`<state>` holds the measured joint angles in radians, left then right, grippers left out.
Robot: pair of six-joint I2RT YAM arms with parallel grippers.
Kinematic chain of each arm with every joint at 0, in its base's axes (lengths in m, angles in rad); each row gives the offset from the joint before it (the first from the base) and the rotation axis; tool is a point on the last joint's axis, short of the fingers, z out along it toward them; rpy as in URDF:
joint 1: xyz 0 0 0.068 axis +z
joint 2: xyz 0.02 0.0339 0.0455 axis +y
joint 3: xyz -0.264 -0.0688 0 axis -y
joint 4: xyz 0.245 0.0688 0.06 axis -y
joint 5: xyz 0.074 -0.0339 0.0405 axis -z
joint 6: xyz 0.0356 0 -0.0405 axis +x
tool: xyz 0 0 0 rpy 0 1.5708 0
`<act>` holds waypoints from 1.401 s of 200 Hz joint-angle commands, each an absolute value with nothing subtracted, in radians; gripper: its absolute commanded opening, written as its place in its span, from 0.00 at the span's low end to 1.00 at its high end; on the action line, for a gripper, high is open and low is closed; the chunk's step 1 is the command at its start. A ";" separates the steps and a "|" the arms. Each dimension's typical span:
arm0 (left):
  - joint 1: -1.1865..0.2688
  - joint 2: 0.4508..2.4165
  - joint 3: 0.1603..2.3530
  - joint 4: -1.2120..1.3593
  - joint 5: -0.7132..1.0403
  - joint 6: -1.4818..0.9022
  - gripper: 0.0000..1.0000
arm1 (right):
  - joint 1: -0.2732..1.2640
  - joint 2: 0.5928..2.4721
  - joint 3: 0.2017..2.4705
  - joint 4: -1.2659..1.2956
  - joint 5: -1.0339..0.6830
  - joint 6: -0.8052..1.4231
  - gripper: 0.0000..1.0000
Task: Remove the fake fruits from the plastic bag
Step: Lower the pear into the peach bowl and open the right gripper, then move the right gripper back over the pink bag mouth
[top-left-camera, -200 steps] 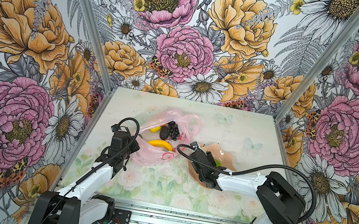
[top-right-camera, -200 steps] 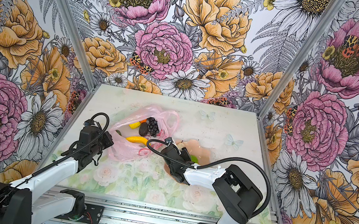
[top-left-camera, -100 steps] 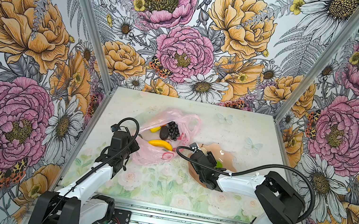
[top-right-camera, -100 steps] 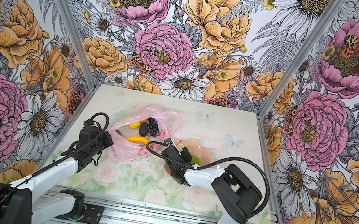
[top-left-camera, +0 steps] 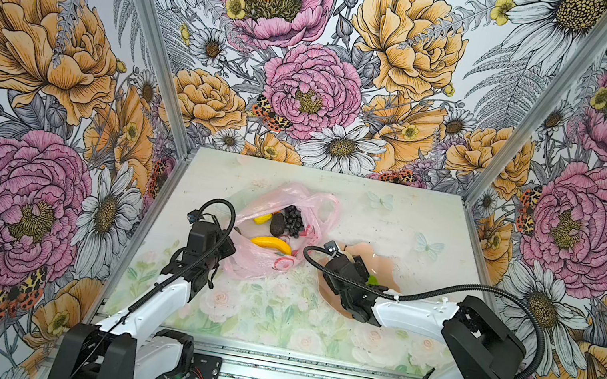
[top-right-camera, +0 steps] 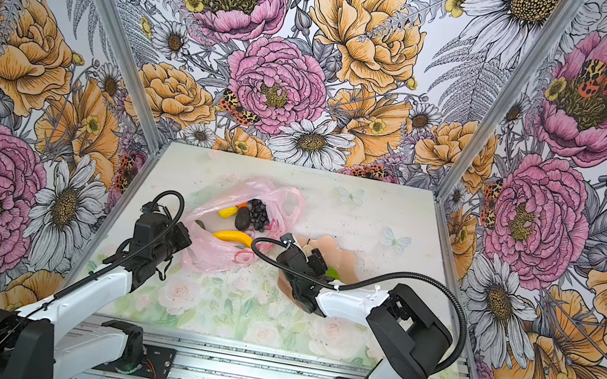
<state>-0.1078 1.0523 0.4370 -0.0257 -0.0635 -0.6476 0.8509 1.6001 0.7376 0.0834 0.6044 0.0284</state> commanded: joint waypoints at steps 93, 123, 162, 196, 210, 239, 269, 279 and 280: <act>-0.097 1.036 0.435 -0.024 -0.077 -0.629 0.00 | 0.726 1.349 0.814 -0.161 0.466 0.452 0.78; -0.097 1.044 0.437 -0.019 -0.066 -0.630 0.00 | 0.690 1.331 0.816 -0.186 0.386 0.671 0.77; -0.098 1.076 0.450 -0.008 -0.022 -0.625 0.00 | 0.703 1.387 0.876 -0.189 0.287 0.729 0.77; -0.142 1.068 0.462 -0.015 -0.014 -0.622 0.00 | 0.770 1.476 0.978 -0.184 0.282 0.741 0.77; -0.171 1.059 0.458 -0.029 -0.018 -0.641 0.00 | 0.787 1.551 1.054 -0.180 0.265 0.731 0.76; -0.228 1.012 0.456 -0.134 -0.041 -0.708 0.00 | 0.853 1.726 1.220 -0.164 0.219 0.685 0.75; -0.271 0.872 0.436 -0.257 -0.081 -0.733 0.00 | 0.872 1.896 1.367 -0.150 0.165 0.684 0.72; -0.286 0.831 0.428 -0.287 -0.093 -0.735 0.00 | 0.880 1.948 1.415 -0.149 0.150 0.675 0.72; -0.287 0.827 0.427 -0.291 -0.094 -0.735 0.00 | 0.880 1.953 1.419 -0.150 0.149 0.672 0.72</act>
